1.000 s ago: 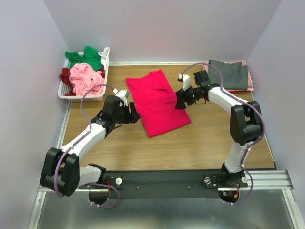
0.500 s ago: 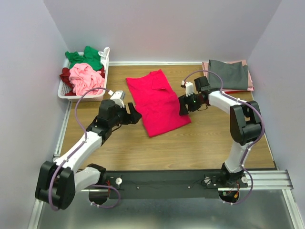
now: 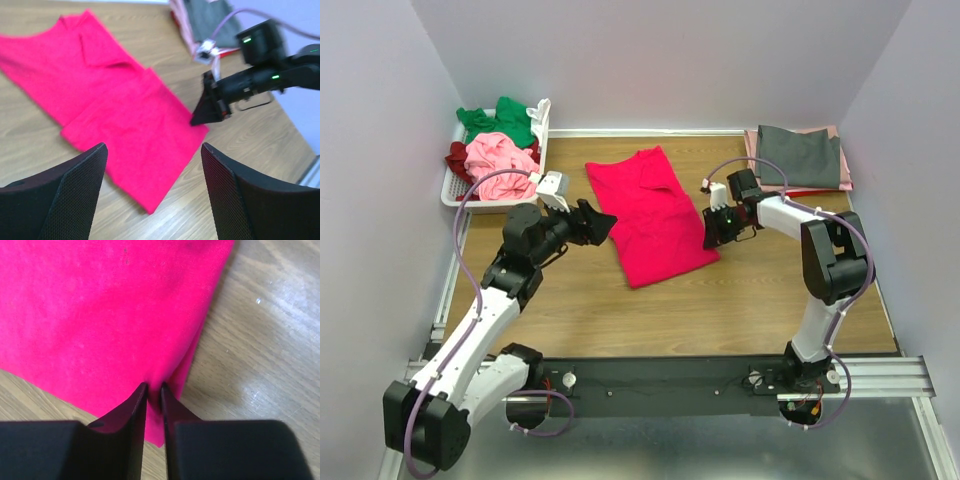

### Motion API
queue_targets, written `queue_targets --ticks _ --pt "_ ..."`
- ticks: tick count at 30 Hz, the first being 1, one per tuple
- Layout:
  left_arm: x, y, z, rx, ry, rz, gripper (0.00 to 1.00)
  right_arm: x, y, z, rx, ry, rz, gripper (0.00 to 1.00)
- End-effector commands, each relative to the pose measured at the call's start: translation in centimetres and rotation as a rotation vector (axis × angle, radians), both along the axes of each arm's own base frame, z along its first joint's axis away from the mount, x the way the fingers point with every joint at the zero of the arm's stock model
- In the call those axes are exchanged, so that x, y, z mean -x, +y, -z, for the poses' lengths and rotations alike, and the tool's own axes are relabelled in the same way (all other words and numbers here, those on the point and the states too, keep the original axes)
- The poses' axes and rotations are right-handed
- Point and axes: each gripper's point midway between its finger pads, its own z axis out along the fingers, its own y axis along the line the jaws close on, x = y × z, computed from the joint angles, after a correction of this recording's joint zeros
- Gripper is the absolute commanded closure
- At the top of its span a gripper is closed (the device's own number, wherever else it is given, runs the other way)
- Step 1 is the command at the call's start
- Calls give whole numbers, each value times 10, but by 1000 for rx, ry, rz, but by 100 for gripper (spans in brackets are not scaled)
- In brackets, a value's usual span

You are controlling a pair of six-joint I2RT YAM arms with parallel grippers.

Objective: Fold and stack the t-shirts
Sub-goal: Fold the tshirt

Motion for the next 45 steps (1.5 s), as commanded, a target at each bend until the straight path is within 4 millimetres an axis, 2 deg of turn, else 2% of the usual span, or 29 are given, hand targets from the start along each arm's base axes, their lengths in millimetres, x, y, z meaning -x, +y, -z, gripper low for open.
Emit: queue_targets --ticks 1,3,6,7,9,10,11,13,15,16,17,18,19,20,22,23,25,26,28,29,31,32,34,35,37,39,42,44,45 --pt "16 -11 -32 44 -78 94 19 25 -10 9 33 78 -11 85" --pt "24 -17 -36 48 -99 147 20 32 -14 7 50 85 -31 92" --pt "33 -27 -60 2 -209 212 21 51 -19 1 59 132 -84 96" --pt "34 -29 -80 -5 -267 220 21 63 -20 -2 58 170 -100 96" --pt "35 -32 -99 -73 -382 235 21 74 -22 -5 58 189 -125 97" --pt "39 -40 -108 -90 -423 255 20 81 -24 -8 56 194 -133 97" --pt "36 -38 -124 -143 -509 235 18 89 -26 -9 56 210 -148 97" --pt "39 -49 -135 -192 -590 269 17 98 -27 -14 50 216 -158 97" --pt "36 -55 -134 -303 -695 304 17 106 -28 -16 48 231 -173 91" --pt "38 -60 -127 -344 -727 340 17 107 -30 -18 58 229 -175 86" --pt "46 -68 -121 -374 -771 404 17 105 -32 -23 69 214 -177 73" --pt "48 -71 -114 -416 -800 422 16 102 -34 -26 83 198 -178 66" --pt "48 -72 -98 -494 -841 453 13 101 -40 -31 112 182 -183 53" --pt "52 -75 -87 -547 -874 484 12 95 -42 -36 130 140 -204 47" --pt "69 -85 -66 -614 -913 561 11 80 -45 -62 142 24 -221 34" --pt "82 -89 -37 -699 -941 636 10 74 -46 -79 141 -67 -270 23" --pt "98 -95 -8 -767 -992 726 10 78 -42 -93 113 -155 -383 16" --pt "106 -95 23 -827 -1008 790 10 86 -34 -101 56 -203 -463 13" --pt "124 -102 53 -869 -1023 882 11 106 -31 -101 22 -358 -699 9" --pt "127 -100 72 -919 -1005 900 11 112 -25 -102 -10 -482 -857 0" --pt "139 -103 94 -946 -983 958 11 130 -21 -88 -58 -564 -955 0" --pt "140 -102 101 -965 -970 970 12 133 -19 -83 -68 -585 -986 0" --pt "147 -103 116 -986 -946 1016 14 130 -16 -78 -85 -570 -977 0" --pt "154 -104 125 -989 -941 1048 15 127 -16 -69 -84 -530 -965 0" --pt "155 -104 138 -1020 -925 1072 15 126 -15 -61 -86 -497 -958 0" --pt "154 -105 148 -1048 -906 1086 16 122 -15 -52 -70 -477 -932 0" --pt "144 -102 156 -1102 -874 1053 17 116 -14 -47 -36 -501 -918 0" --pt "139 -97 169 -1146 -828 1043 21 112 -13 -46 -17 -522 -919 0" --pt "134 -101 172 -1143 -826 1031 22 112 -13 -45 -14 -527 -920 0"
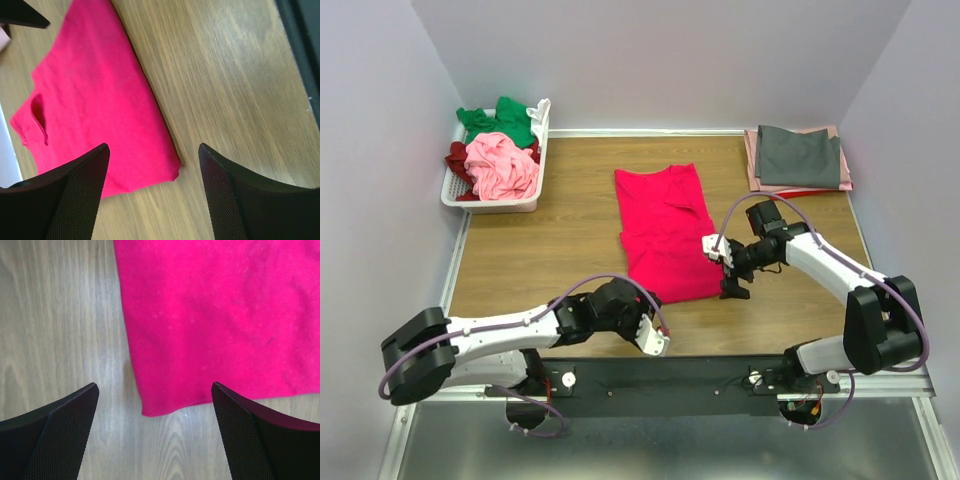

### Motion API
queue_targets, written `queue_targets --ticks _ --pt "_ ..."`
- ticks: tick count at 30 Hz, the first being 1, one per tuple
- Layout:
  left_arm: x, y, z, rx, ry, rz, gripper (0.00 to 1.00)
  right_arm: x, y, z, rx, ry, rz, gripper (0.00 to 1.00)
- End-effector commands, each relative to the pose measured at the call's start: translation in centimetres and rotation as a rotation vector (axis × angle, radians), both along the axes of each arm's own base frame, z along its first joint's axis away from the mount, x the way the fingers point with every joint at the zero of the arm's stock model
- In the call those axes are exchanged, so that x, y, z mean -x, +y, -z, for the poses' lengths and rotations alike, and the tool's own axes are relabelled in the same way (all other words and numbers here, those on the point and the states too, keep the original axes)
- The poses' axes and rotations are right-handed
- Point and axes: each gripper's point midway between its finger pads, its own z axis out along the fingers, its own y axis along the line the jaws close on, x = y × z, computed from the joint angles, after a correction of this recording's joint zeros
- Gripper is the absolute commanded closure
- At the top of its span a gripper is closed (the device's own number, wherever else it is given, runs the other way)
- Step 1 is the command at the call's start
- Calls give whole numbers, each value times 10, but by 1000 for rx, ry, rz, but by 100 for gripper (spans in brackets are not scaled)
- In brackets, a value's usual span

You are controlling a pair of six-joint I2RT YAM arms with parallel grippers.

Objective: Fold and stack the t-shirts
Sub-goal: Fold the tshirt

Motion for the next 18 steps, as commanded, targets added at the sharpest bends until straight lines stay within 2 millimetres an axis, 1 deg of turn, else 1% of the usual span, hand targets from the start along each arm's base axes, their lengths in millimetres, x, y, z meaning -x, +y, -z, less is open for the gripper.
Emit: queue_targets --ticks 1,2,6,7,9,10,13,16,17,18 --pt "-19 1 12 -24 -38 -75 23 -11 5 0 -7 -91 -9 0" --pt "-19 0 16 -27 -28 -75 24 -11 5 1 -6 -91 -9 0" --pt "-35 1 33 -60 -2 -136 30 -11 6 2 -10 -98 -8 0" --pt "-41 3 34 -57 2 -161 32 -11 7 1 -16 -100 -5 0" --pt "-47 4 36 -58 2 -184 32 -10 8 2 -19 -98 -2 0" --pt "-49 7 41 -72 5 -193 34 -11 7 2 -18 -100 0 0" --pt "-55 11 40 -77 -8 -223 40 -9 4 7 -6 -110 -3 0" --pt "-58 14 36 -62 -23 -241 51 -1 3 9 -12 -138 -51 0" --pt "-58 15 37 -65 -25 -239 58 2 4 9 -23 -147 -69 0" --pt "-58 14 35 -59 -24 -238 62 7 5 11 -27 -166 -103 0"
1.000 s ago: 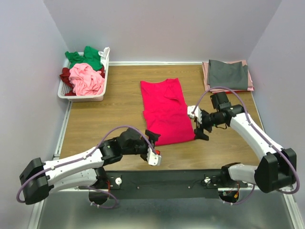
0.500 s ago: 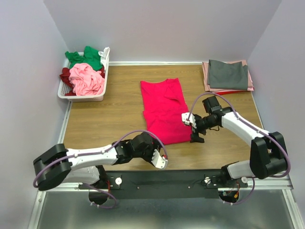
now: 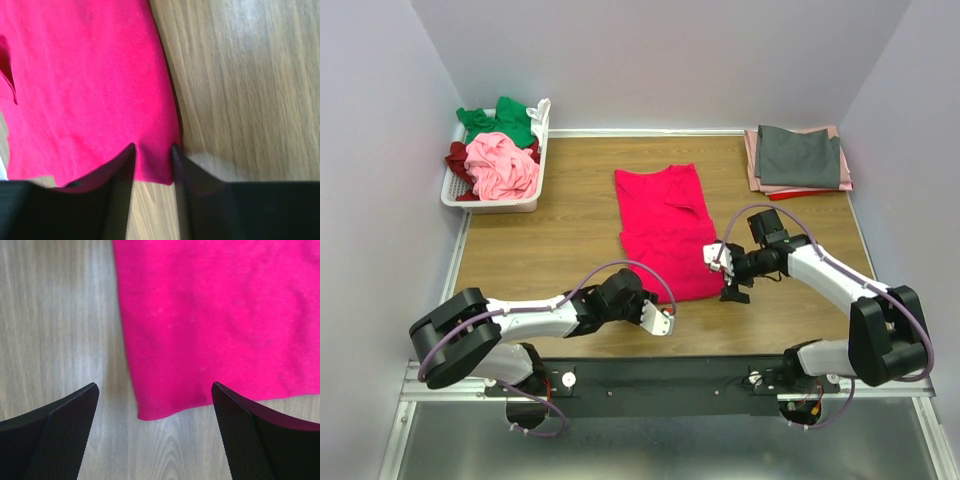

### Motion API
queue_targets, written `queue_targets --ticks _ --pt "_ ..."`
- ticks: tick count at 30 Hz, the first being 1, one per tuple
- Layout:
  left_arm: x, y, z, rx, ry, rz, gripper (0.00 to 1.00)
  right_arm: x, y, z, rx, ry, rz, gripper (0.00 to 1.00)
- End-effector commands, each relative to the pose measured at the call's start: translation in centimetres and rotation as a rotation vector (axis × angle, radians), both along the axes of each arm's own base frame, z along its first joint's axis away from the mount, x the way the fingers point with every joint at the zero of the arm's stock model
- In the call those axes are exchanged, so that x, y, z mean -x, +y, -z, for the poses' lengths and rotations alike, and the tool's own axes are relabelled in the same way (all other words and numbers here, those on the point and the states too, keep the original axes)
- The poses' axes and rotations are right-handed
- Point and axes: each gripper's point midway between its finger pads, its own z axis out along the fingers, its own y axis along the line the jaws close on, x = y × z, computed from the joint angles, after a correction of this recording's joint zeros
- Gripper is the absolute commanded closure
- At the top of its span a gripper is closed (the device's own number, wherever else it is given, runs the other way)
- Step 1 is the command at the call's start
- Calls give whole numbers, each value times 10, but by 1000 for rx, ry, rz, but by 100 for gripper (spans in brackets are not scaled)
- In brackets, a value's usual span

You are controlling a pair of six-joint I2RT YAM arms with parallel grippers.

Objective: Fold and stack the t-shirts
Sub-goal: Fold the tshirt

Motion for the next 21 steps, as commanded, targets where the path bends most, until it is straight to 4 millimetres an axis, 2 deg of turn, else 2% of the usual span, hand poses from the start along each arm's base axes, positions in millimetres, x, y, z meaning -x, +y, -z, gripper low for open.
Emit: queue_targets --ticks 1,5,10,11,13,14,17,21 --pt "-8 -1 -10 39 -32 -32 65 12 4 3 -12 -73 -101 0" --pt "-6 -3 -7 42 -14 -25 73 10 3 16 56 -108 -125 0" --pt "-1 -9 -1 53 25 -12 82 -5 1 27 128 -135 -89 3" --pt "0 -9 0 55 30 -11 89 -9 1 30 139 -141 -80 4" --pt "0 -9 0 59 32 -10 93 -13 -3 34 163 -137 -60 6" --pt "0 -9 0 58 30 -12 99 -14 -4 36 172 -133 -49 9" --pt "0 -8 -4 67 21 -10 100 -16 -5 39 178 -138 -42 12" --pt "5 -9 -5 80 34 11 100 -19 -11 50 216 -120 -9 24"
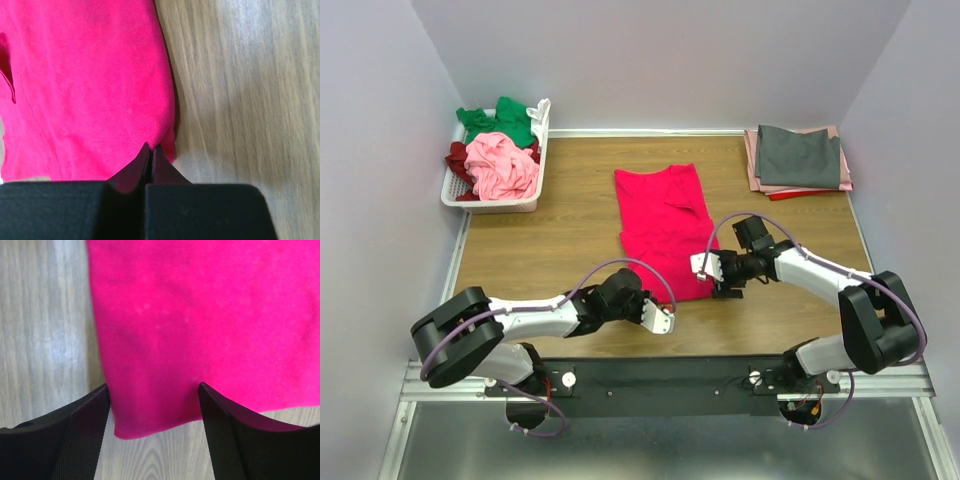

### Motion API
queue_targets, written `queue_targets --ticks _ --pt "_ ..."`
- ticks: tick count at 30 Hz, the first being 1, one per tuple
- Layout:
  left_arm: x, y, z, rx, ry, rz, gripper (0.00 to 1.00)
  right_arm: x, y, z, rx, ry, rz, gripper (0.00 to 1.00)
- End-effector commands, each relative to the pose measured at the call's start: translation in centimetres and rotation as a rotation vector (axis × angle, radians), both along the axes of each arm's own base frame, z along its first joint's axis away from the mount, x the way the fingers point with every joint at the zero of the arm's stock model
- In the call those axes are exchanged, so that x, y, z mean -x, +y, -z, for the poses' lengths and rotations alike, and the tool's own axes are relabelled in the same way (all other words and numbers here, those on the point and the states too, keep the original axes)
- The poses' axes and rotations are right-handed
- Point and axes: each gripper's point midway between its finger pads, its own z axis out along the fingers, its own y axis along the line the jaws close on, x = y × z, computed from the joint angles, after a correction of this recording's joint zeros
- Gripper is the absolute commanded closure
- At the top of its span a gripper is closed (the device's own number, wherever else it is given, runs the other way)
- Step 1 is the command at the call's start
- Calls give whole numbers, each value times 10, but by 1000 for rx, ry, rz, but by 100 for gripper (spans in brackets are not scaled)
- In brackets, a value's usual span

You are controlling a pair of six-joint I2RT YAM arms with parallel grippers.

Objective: Fold and stack the t-shirts
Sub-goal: Fold the tshirt

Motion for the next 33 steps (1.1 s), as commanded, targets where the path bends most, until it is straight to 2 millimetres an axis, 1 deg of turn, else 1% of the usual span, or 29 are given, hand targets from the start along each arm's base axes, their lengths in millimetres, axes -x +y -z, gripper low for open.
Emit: queue_targets --ticks 1,3,4,5,7,8,9,10,13,15,16,17,18,21,22,24,25,27,33 --pt "7 -6 -5 52 21 35 100 -7 -11 18 77 3 52 25" --pt "10 -8 -6 59 40 44 100 -5 -8 16 58 15 55 25" --pt "10 -9 -9 71 39 44 96 -3 -7 15 48 18 53 25" --pt "14 -9 -9 76 50 53 84 -2 -4 13 29 22 51 22" --pt "18 -8 -11 87 58 63 77 0 -3 10 17 17 48 21" --pt "20 -7 -9 87 64 67 63 1 -3 9 16 16 48 20" --pt "22 -6 -10 89 68 73 54 1 -3 9 13 18 51 20" --pt "23 -7 -13 99 70 75 51 1 -3 9 12 17 51 20" --pt "24 -2 -10 85 74 68 50 2 -3 9 9 22 56 20" --pt "21 0 -8 75 60 51 50 3 -2 9 6 26 58 20" --pt "19 2 -3 59 62 44 50 2 -2 8 4 26 62 20" --pt "18 0 -2 54 59 42 50 1 -1 7 1 23 63 20" --pt "17 1 6 30 73 38 50 1 0 6 -3 29 67 20" --pt "16 -2 13 4 99 32 51 0 0 5 -3 26 69 20" --pt "17 0 21 -18 114 30 52 0 0 6 -3 29 71 20" --pt "11 0 24 -29 108 3 53 -1 0 6 -1 28 71 20" --pt "10 1 28 -44 112 -7 53 0 -1 7 1 29 71 20" --pt "4 2 28 -50 100 -34 55 0 -2 8 6 29 69 20" --pt "-2 4 31 -50 102 -60 61 2 -4 10 14 25 65 20"
